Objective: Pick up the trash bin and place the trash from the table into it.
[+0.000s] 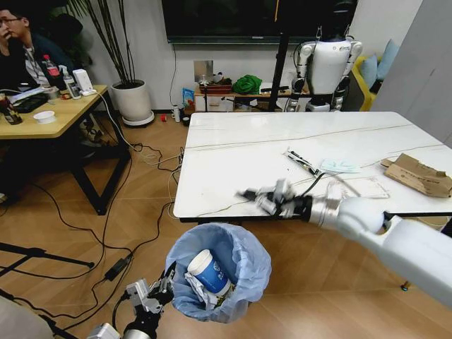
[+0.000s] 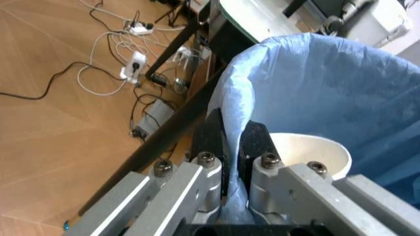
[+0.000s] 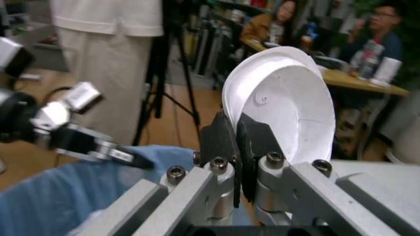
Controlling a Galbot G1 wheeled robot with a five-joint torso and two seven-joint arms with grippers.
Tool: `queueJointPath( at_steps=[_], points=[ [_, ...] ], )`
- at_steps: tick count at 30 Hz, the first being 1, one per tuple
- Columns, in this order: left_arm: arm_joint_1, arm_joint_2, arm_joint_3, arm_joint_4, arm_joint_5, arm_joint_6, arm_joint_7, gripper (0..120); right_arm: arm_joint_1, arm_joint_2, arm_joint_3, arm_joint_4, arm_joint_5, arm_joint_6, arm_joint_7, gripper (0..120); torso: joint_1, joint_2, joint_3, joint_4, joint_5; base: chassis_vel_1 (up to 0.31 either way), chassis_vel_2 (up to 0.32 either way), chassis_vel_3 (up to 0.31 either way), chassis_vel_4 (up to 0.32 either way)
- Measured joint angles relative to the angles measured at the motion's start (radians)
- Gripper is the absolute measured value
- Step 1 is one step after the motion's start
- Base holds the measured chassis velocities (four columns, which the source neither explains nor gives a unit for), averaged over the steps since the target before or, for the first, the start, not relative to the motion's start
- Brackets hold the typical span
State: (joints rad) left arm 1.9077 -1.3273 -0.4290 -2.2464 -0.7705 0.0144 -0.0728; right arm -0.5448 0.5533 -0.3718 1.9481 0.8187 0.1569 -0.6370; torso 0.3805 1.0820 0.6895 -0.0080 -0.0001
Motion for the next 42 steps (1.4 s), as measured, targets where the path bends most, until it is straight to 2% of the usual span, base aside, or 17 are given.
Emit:
queueJointPath(
  at_steps=[5, 12, 16, 17, 21, 22, 25, 26, 29, 31, 33, 35, 37, 39, 42],
  points=[
    [-0.001, -0.028, 0.002, 0.005, 0.011, 0.0, 0.005, 0, -0.019, -0.023, -0.037, 0.068, -0.066, 0.023, -0.048, 0, 0.0, 0.0, 0.0, -0.0009, 0.0001, 0.0, 0.0, 0.0, 0.0],
    [-0.007, -0.047, 0.01, 0.006, 0.019, 0.001, 0.006, 0, -0.043, -0.047, -0.037, 0.064, -0.145, 0.037, -0.101, 3, 0.0, 0.0, 0.0, -0.0009, 0.0002, 0.0, 0.0, 0.0, 0.0],
    [-0.007, -0.052, 0.01, 0.006, 0.024, 0.003, 0.006, 0, -0.039, -0.05, -0.033, 0.048, -0.15, 0.037, -0.111, 19, 0.0, 0.0, 0.0, -0.0007, 0.0002, 0.0, 0.0, 0.0, 0.0],
    [-0.007, -0.052, 0.01, 0.006, 0.024, 0.003, 0.006, 0, -0.039, -0.05, -0.033, 0.048, -0.15, 0.037, -0.111, 19, 0.0, 0.0, 0.0, -0.0007, 0.0002, 0.0, 0.0, 0.0, 0.0],
    [-0.008, -0.061, 0.015, 0.007, 0.033, 0.004, 0.006, 0, -0.035, -0.051, -0.035, 0.042, -0.151, 0.034, -0.112, 39, 0.0, 0.0, 0.0, -0.0006, 0.0001, 0.0, 0.0, 0.0, 0.0],
    [-0.008, -0.061, 0.015, 0.007, 0.033, 0.004, 0.006, 0, -0.035, -0.051, -0.035, 0.042, -0.151, 0.034, -0.112, 39, 0.0, 0.0, 0.0, -0.0006, 0.0001, 0.0, 0.0, 0.0, 0.0],
    [-0.006, -0.064, 0.016, 0.009, 0.038, 0.005, 0.006, 0, -0.047, -0.057, -0.024, 0.035, -0.155, 0.036, -0.115, 52, 0.0, 0.0, 0.0, -0.0007, 0.0001, 0.0, 0.0, 0.0, 0.0],
    [-0.006, -0.064, 0.016, 0.009, 0.038, 0.005, 0.006, 0, -0.047, -0.057, -0.024, 0.035, -0.155, 0.036, -0.115, 52, 0.0, 0.0, 0.0, -0.0007, 0.0001, 0.0, 0.0, 0.0, 0.0],
    [-0.002, -0.065, 0.024, 0.013, 0.049, 0.005, 0.008, 0, -0.075, -0.05, 0.057, 0.01, -0.147, 0.023, -0.093, 69, 0.0, 0.0, 0.0, -0.0008, 0.0001, 0.0, 0.0, 0.0, 0.0],
    [0.0, -0.065, 0.028, 0.017, 0.054, 0.005, 0.009, 0, -0.081, -0.045, 0.092, -0.009, -0.137, 0.017, -0.073, 73, 0.0, 0.0, 0.0, -0.0006, 0.0002, 0.0, 0.0, 0.0, 0.0],
    [0.004, -0.065, 0.044, 0.025, 0.071, 0.005, 0.013, 0, -0.095, -0.04, 0.177, -0.053, -0.109, 0.003, -0.005, 84, 0.0, 0.0, 0.0, -0.0003, 0.0002, 0.0, 0.0, 0.0, 0.0],
    [0.005, -0.065, 0.047, 0.026, 0.074, 0.005, 0.014, 0, -0.105, -0.04, 0.207, -0.067, -0.098, -0.001, 0.024, 86, 0.0, 0.0, 0.0, -0.0003, -0.0003, 0.0, 0.0, 0.0, 0.0],
    [0.004, -0.065, 0.06, 0.031, 0.081, 0.005, 0.016, 0, -0.147, -0.041, 0.308, -0.118, -0.067, -0.02, 0.113, 96, 0.0, 0.0, 0.0, -0.0006, 0.0003, 0.0, 0.0, 0.0, 0.0],
    [0.003, -0.064, 0.063, 0.033, 0.082, 0.005, 0.016, 0, -0.157, -0.041, 0.335, -0.135, -0.062, -0.026, 0.131, 98, 0.0, 0.0, 0.0, -0.0009, 0.0005, 0.0, 0.0, 0.0, 0.0],
    [-0.007, -0.054, 0.074, 0.038, 0.082, 0.005, 0.016, 0, -0.174, -0.021, 0.419, -0.245, -0.046, -0.075, 0.21, 100, 0.0, 0.0, 0.0, -0.0009, 0.0004, 0.0, 0.0, 0.0, 0.0]
  ],
)
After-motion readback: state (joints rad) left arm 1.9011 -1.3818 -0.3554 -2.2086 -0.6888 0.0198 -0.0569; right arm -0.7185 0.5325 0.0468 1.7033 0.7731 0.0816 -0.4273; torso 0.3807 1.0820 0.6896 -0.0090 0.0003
